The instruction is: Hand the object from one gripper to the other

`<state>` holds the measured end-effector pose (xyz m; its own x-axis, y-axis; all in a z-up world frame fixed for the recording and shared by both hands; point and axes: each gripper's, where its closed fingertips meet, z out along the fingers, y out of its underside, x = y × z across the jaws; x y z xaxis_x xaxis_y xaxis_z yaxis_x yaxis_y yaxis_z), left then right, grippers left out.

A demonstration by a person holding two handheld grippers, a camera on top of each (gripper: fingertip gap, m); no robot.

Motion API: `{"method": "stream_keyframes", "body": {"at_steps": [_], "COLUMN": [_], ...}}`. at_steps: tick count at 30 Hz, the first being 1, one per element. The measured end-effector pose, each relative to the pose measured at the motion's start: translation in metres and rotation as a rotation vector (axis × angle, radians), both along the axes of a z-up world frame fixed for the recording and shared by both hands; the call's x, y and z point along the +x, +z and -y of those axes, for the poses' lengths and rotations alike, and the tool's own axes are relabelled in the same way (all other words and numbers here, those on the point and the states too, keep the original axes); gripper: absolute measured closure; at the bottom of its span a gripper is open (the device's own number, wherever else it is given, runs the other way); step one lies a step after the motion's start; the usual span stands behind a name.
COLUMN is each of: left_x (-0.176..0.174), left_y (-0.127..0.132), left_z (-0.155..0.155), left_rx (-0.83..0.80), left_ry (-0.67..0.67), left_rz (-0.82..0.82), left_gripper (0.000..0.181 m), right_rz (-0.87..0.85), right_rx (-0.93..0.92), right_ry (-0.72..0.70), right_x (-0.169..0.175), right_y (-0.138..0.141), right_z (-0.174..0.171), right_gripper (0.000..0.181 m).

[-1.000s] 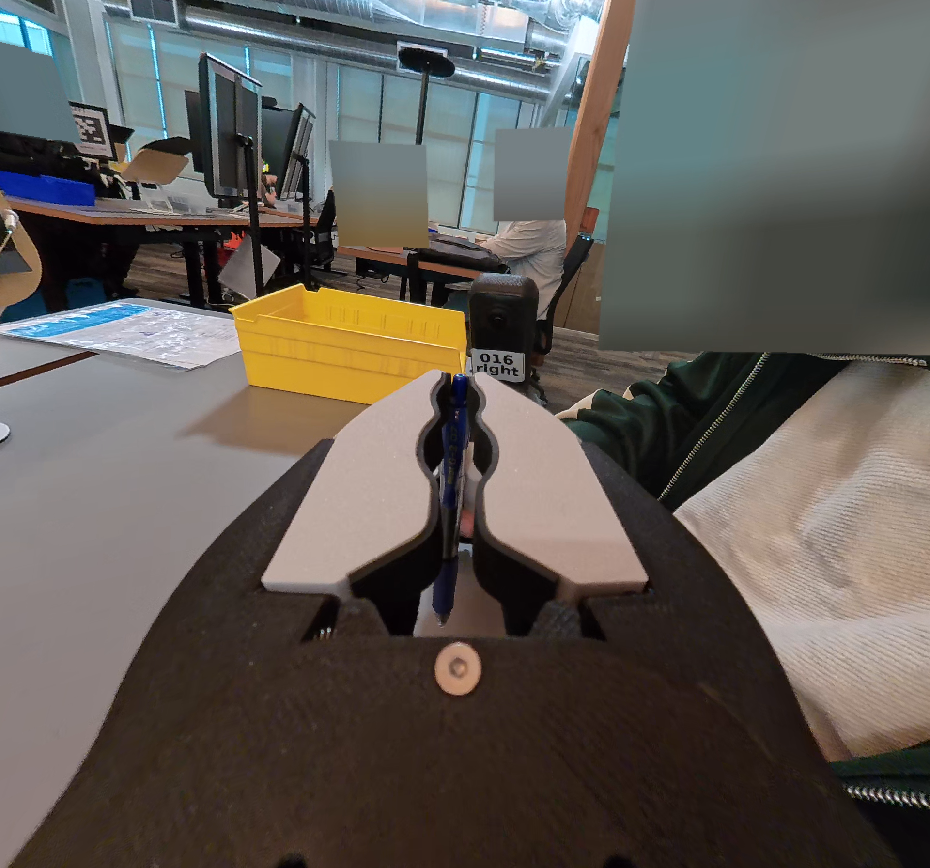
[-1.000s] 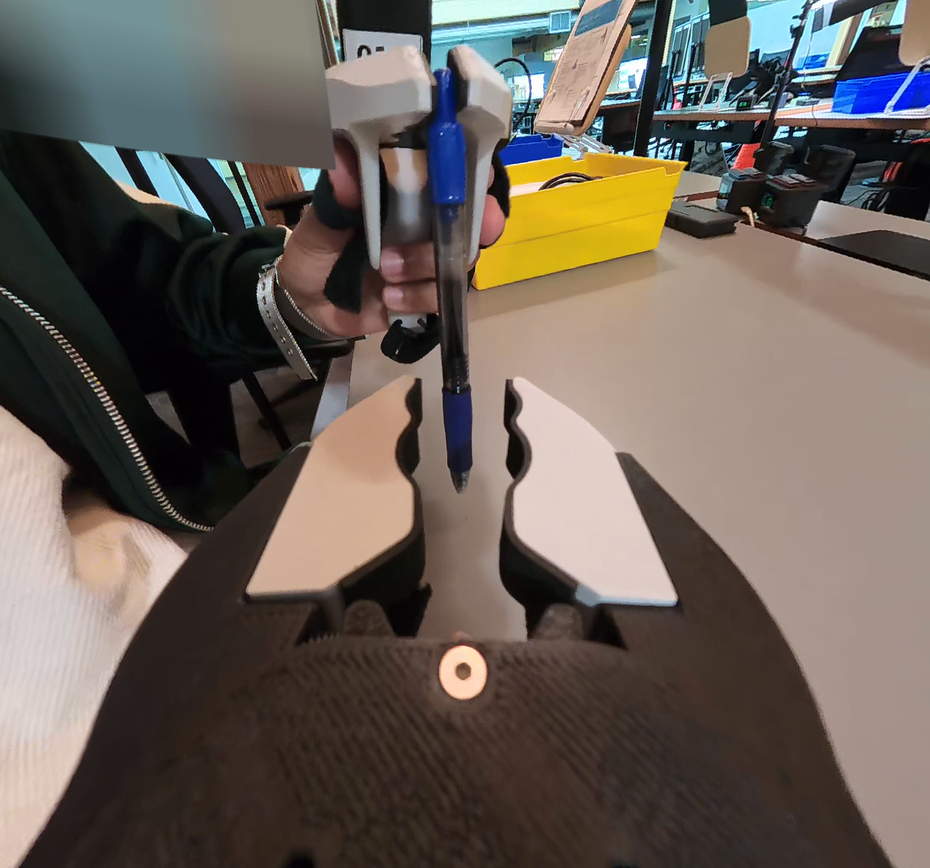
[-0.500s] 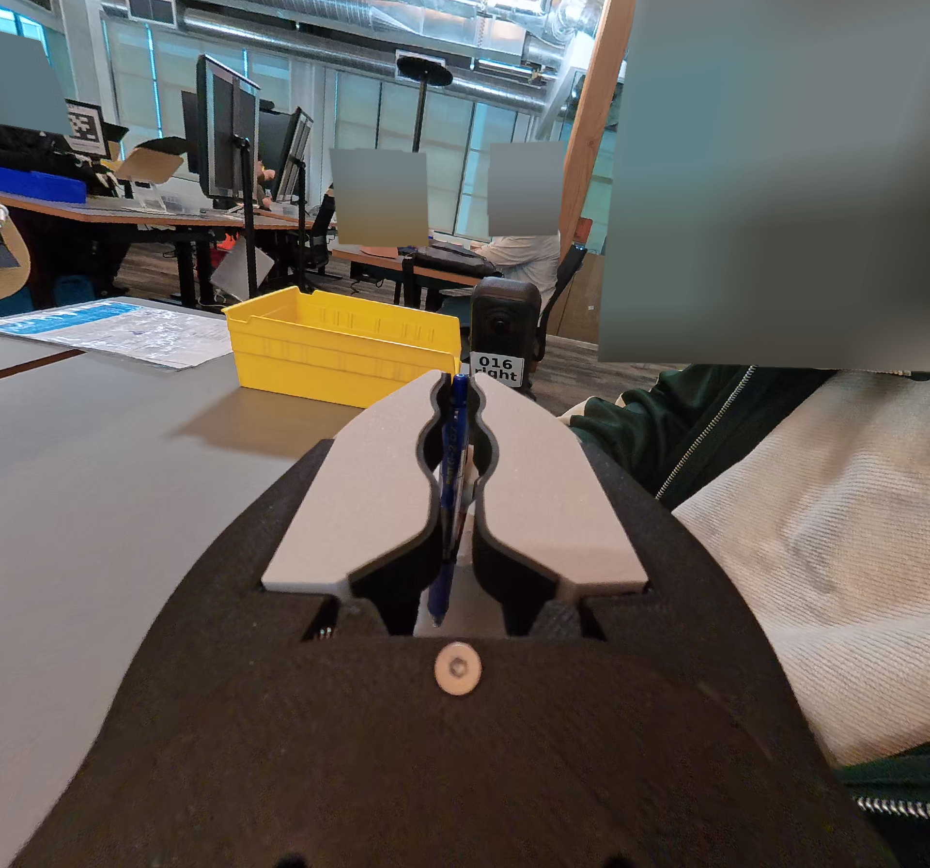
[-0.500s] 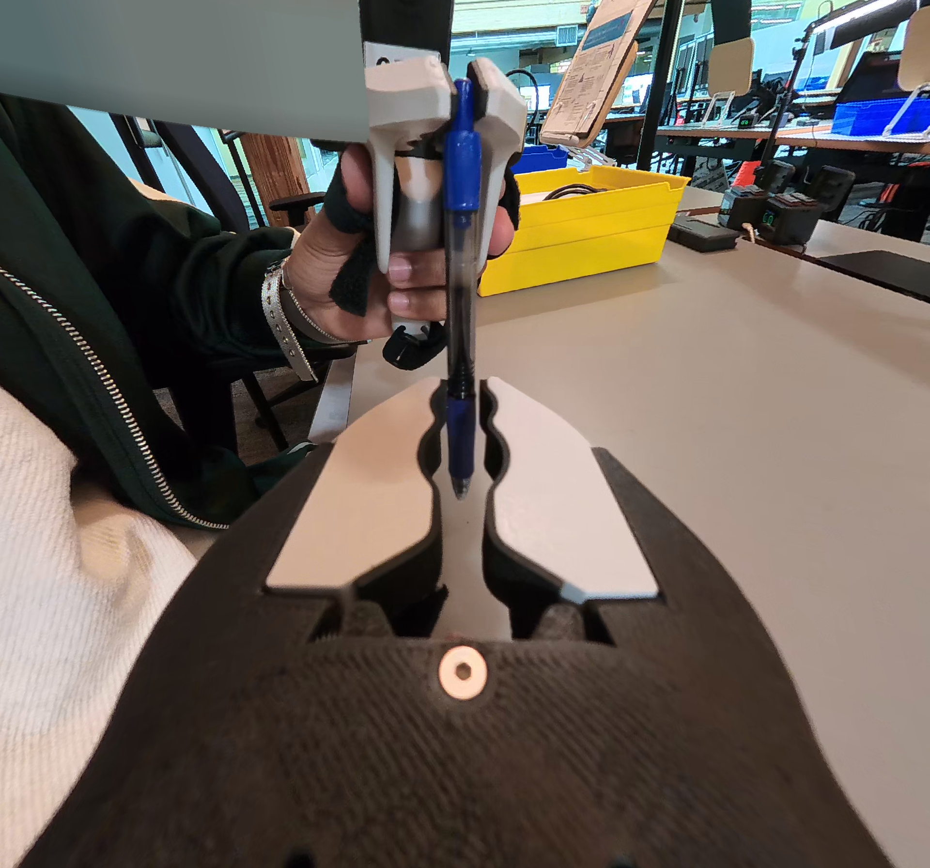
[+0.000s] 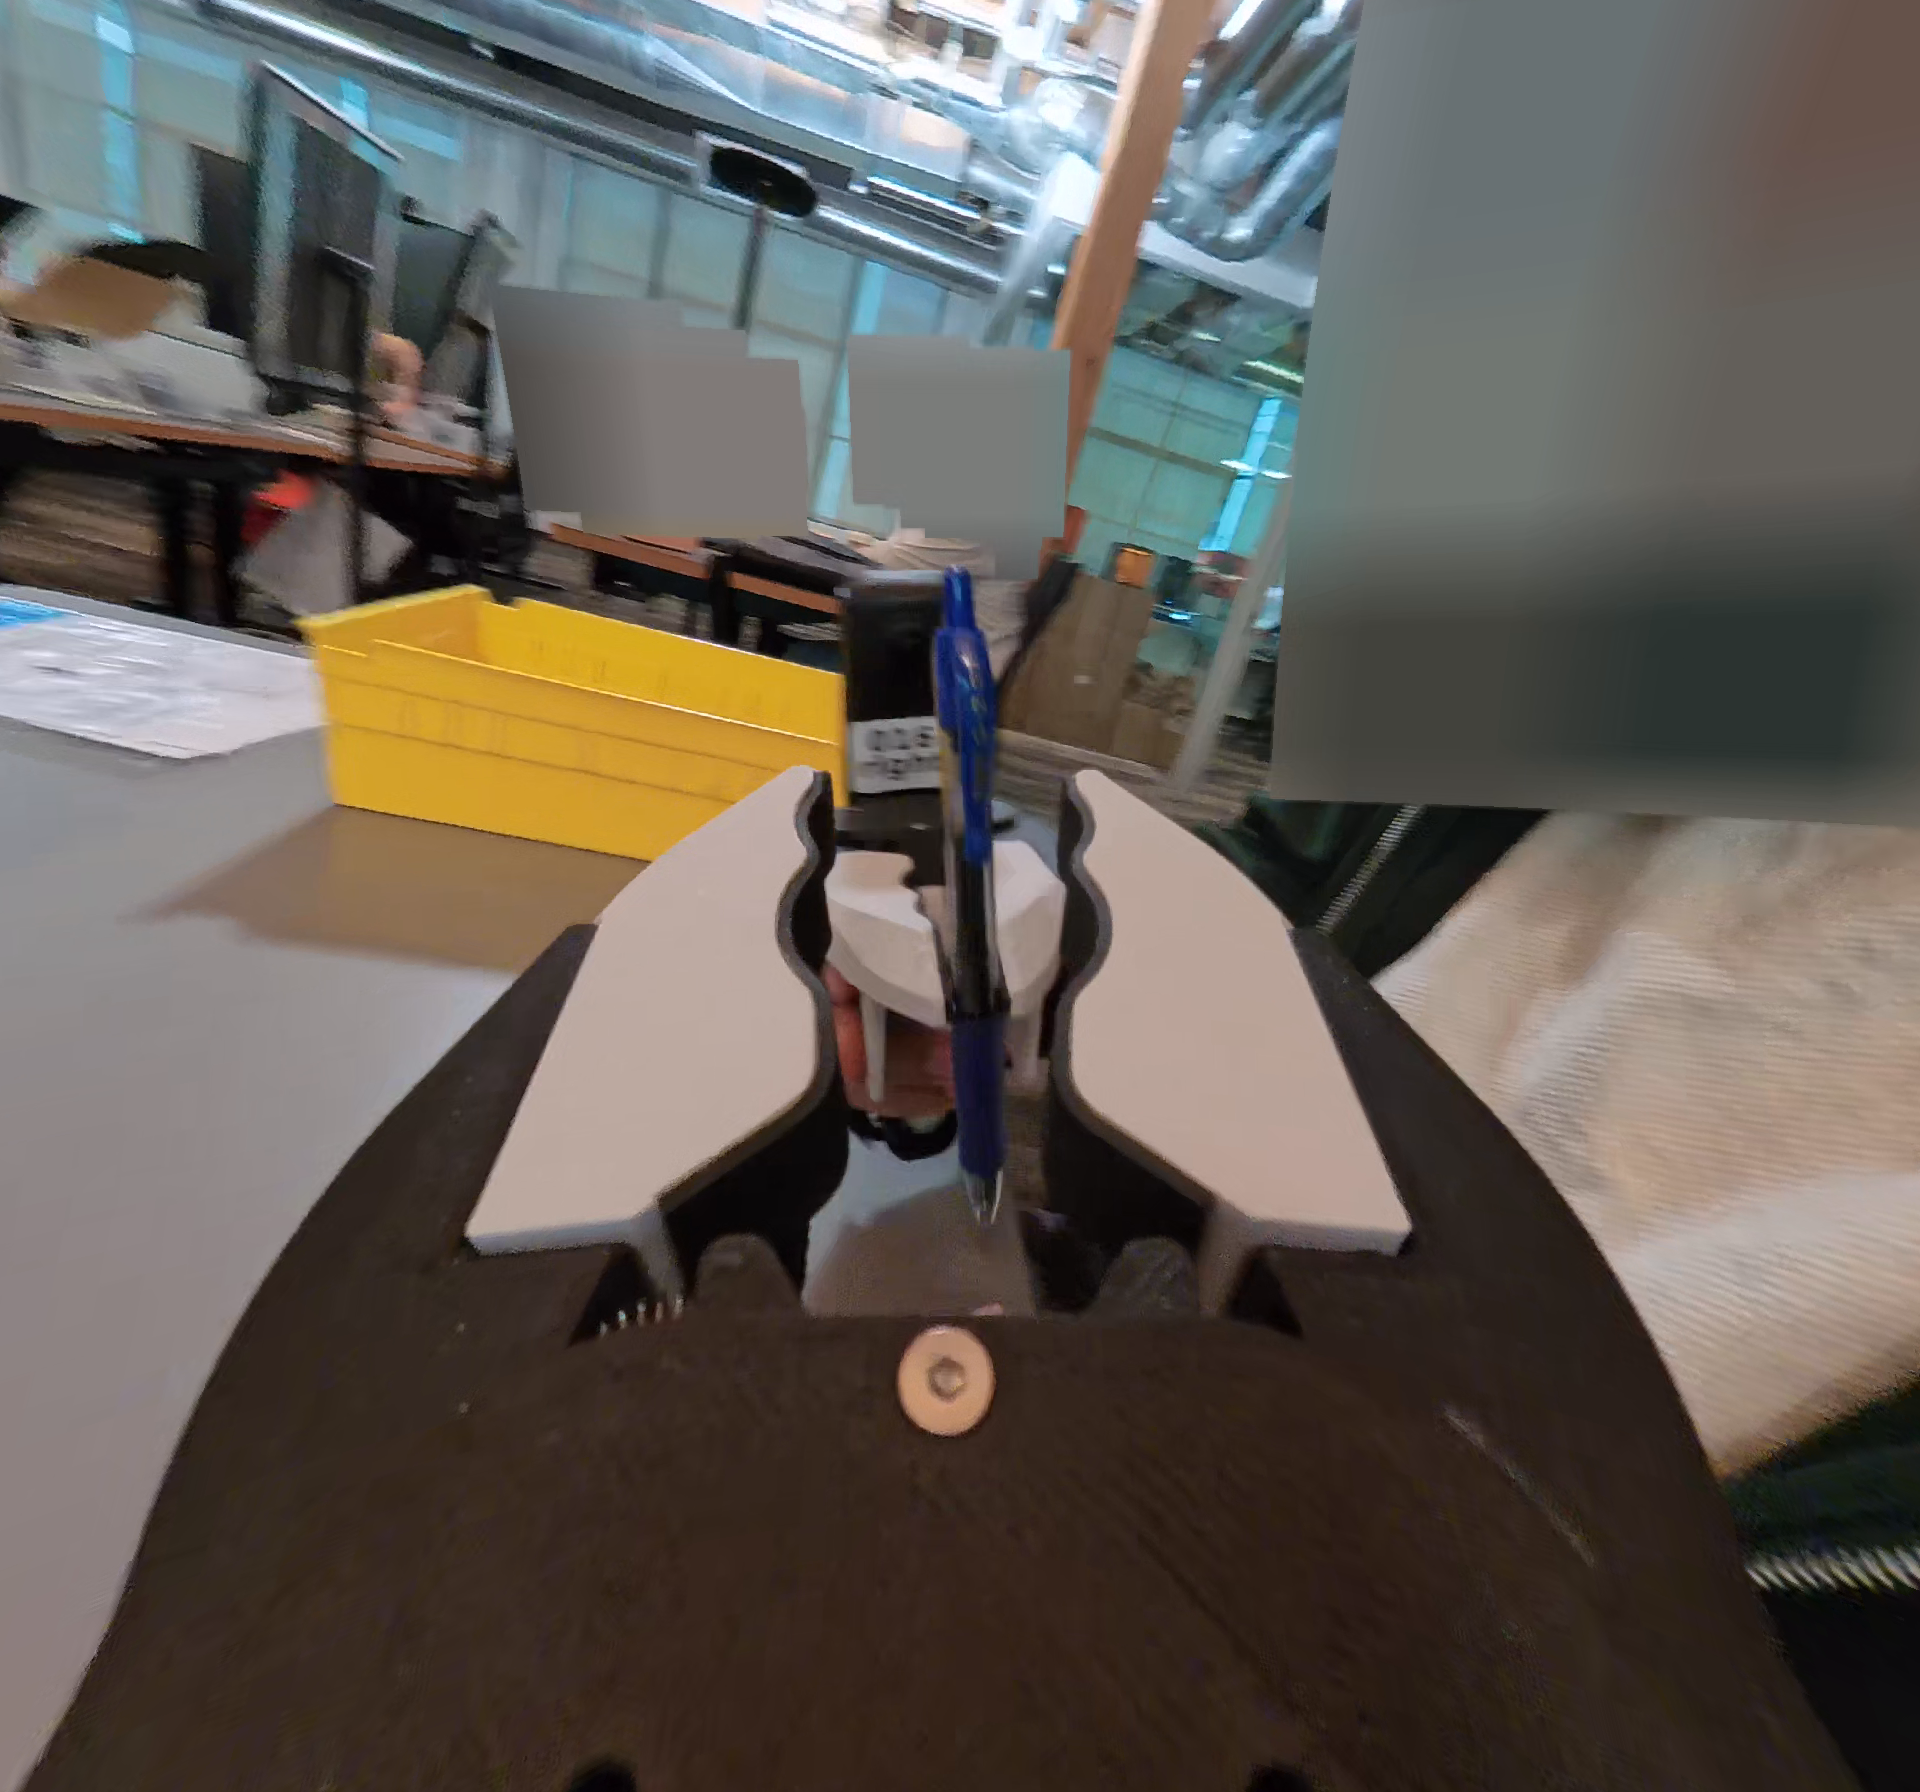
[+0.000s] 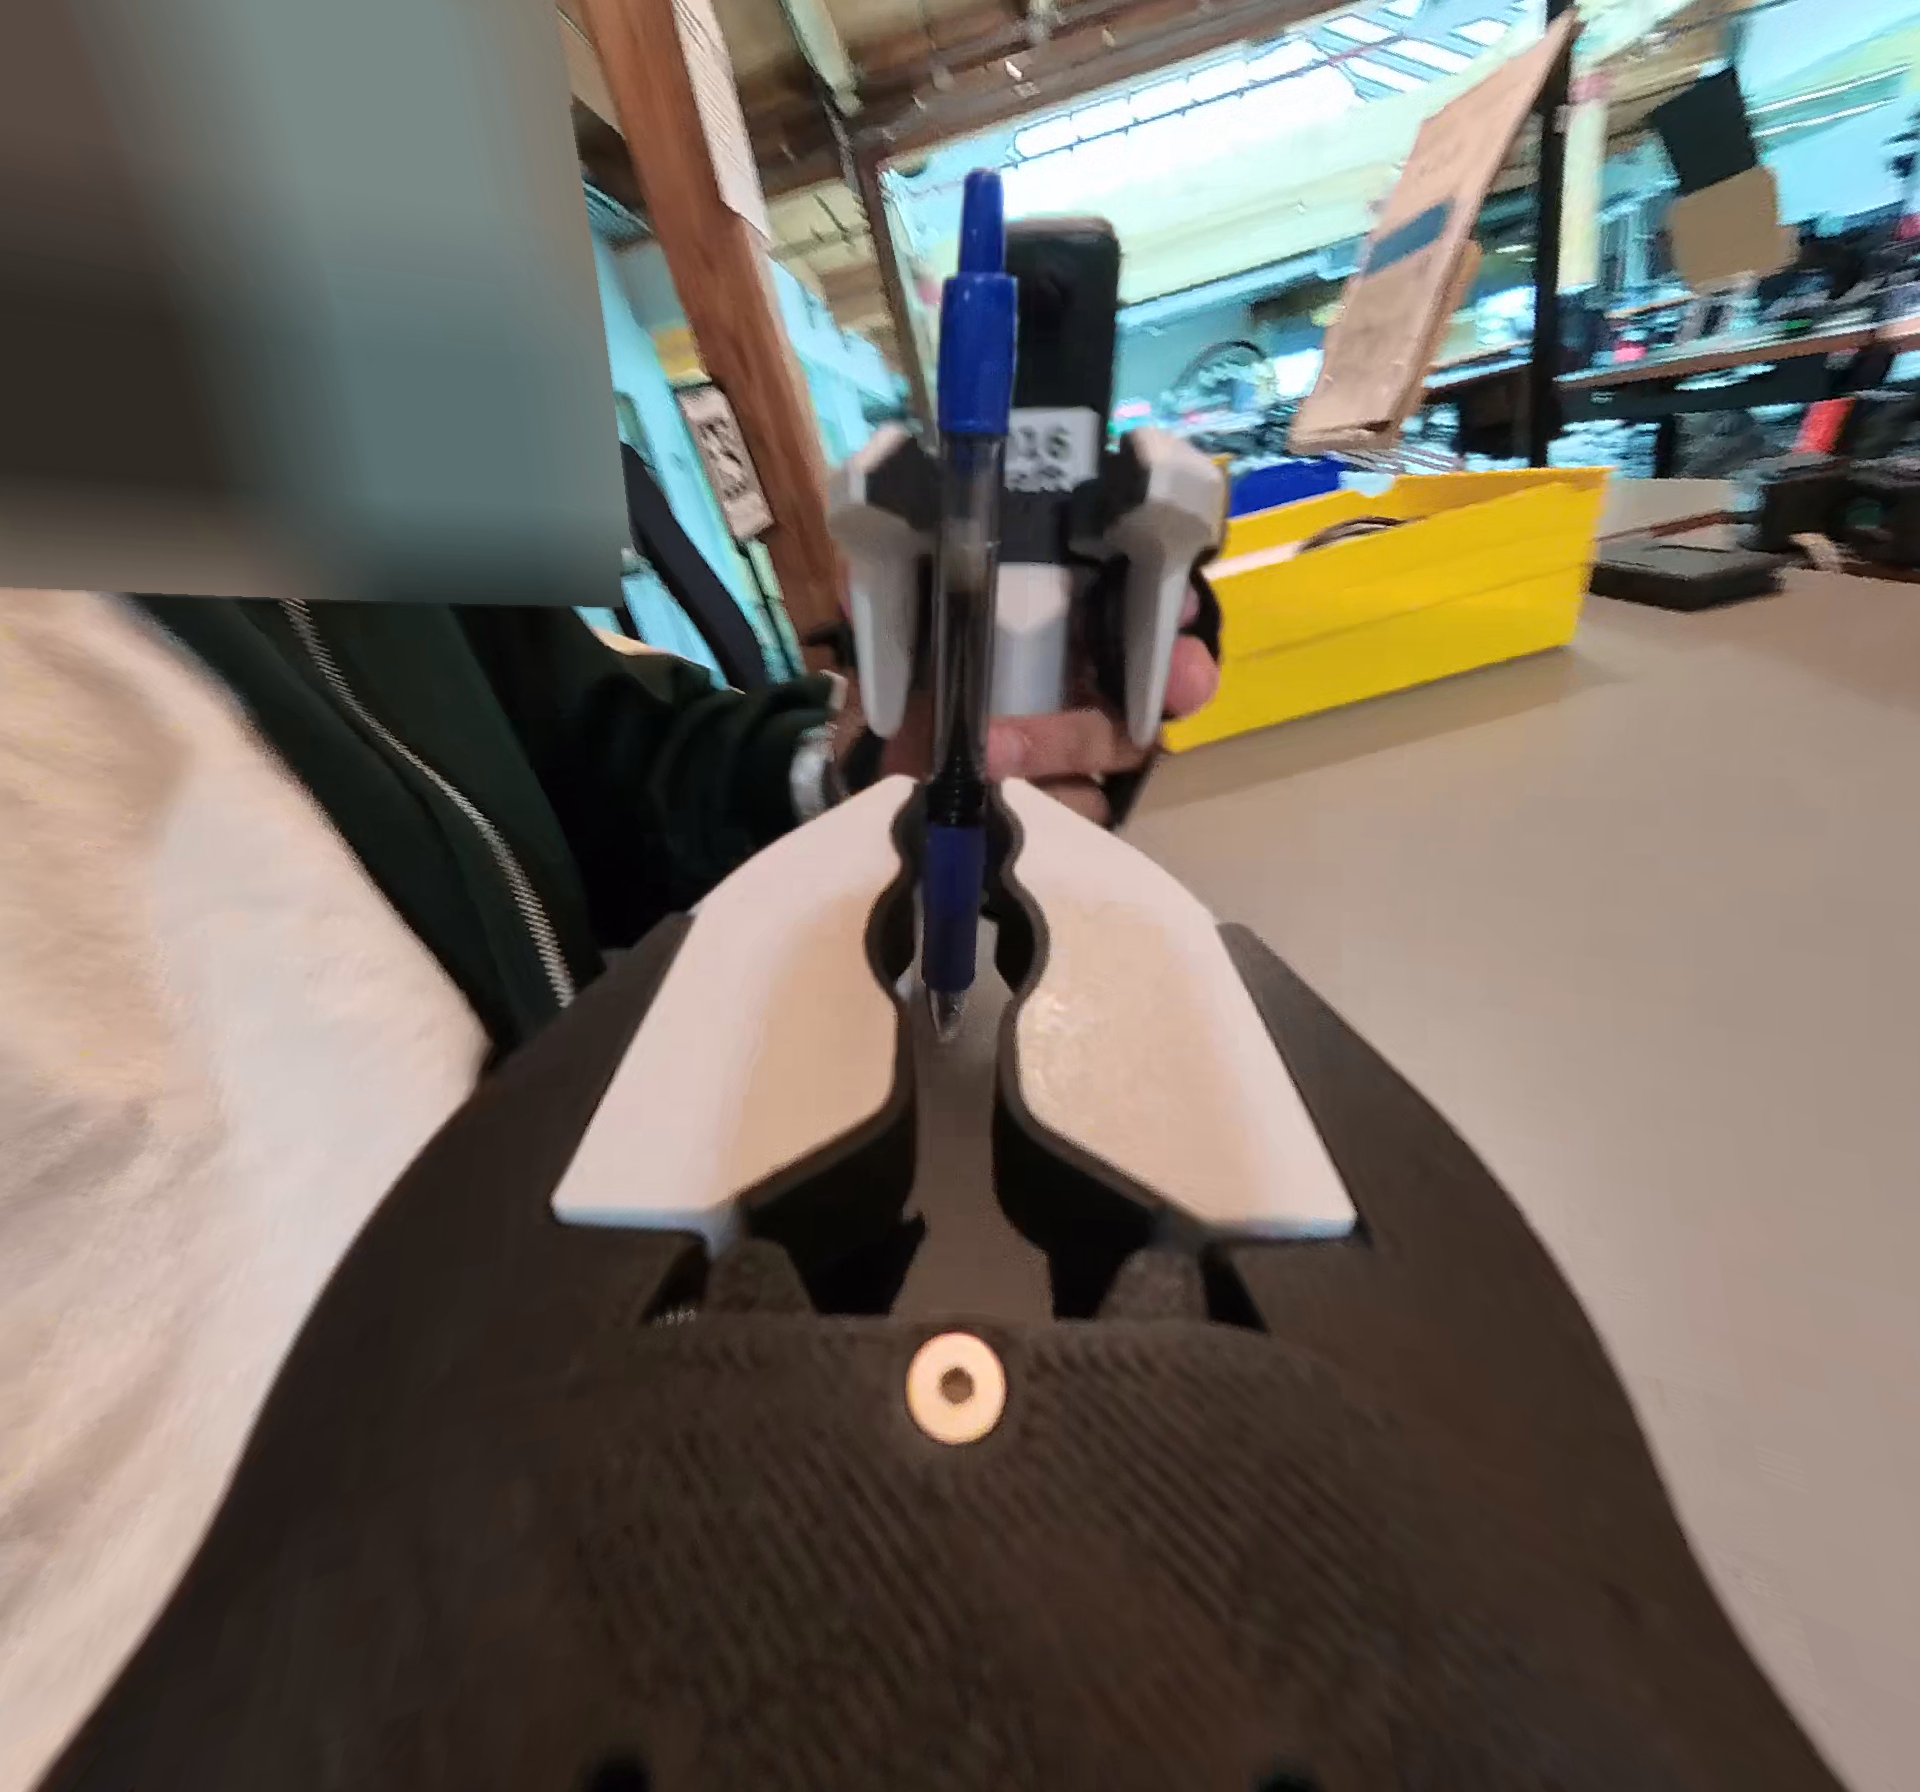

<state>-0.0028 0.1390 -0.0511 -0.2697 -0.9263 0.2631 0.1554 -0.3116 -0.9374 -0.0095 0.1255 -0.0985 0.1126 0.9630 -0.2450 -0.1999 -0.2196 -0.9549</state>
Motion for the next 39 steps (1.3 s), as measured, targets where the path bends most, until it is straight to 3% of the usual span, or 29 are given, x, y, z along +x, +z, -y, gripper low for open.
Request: {"method": "stream_keyframes", "body": {"at_steps": [4,8,13,17,25,32,36,39], "left_x": [0.001,-0.002,-0.011,-0.014,-0.019,-0.017,-0.012,-0.007], "left_y": [-0.004,-0.005,-0.002,-0.006,-0.007,-0.008,-0.006,-0.003], "left_z": [0.022,0.038,0.065,0.08,0.093,0.095,0.084,0.059], "left_rx": [-0.113,-0.166,-0.184,-0.16,-0.176,-0.167,-0.129,-0.077], "left_ry": [-0.236,-0.396,-0.607,-0.693,-0.792,-0.778,-0.674,-0.482], "left_rz": [0.018,0.032,0.041,0.026,0.025,0.032,0.037,0.035], "left_gripper": [0.146,0.152,0.158,0.164,0.165,0.166,0.167,0.167], "right_rz": [-0.109,-0.098,-0.051,-0.037,-0.026,-0.029,-0.038,-0.072], "right_rx": [-0.087,-0.092,-0.099,-0.11,-0.119,-0.129,-0.115,-0.139], "right_ry": [0.18,0.336,0.462,0.526,0.618,0.638,0.514,0.36], "right_x": [-0.001,-0.01,-0.019,-0.022,-0.025,-0.028,-0.029,-0.023], "right_y": [0.011,0.012,0.007,0.006,0.005,0.006,0.004,0.006], "right_z": [0.02,0.045,0.067,0.077,0.092,0.093,0.071,0.044], "right_gripper": [0.171,0.171,0.172,0.172,0.172,0.171,0.166,0.151]}}
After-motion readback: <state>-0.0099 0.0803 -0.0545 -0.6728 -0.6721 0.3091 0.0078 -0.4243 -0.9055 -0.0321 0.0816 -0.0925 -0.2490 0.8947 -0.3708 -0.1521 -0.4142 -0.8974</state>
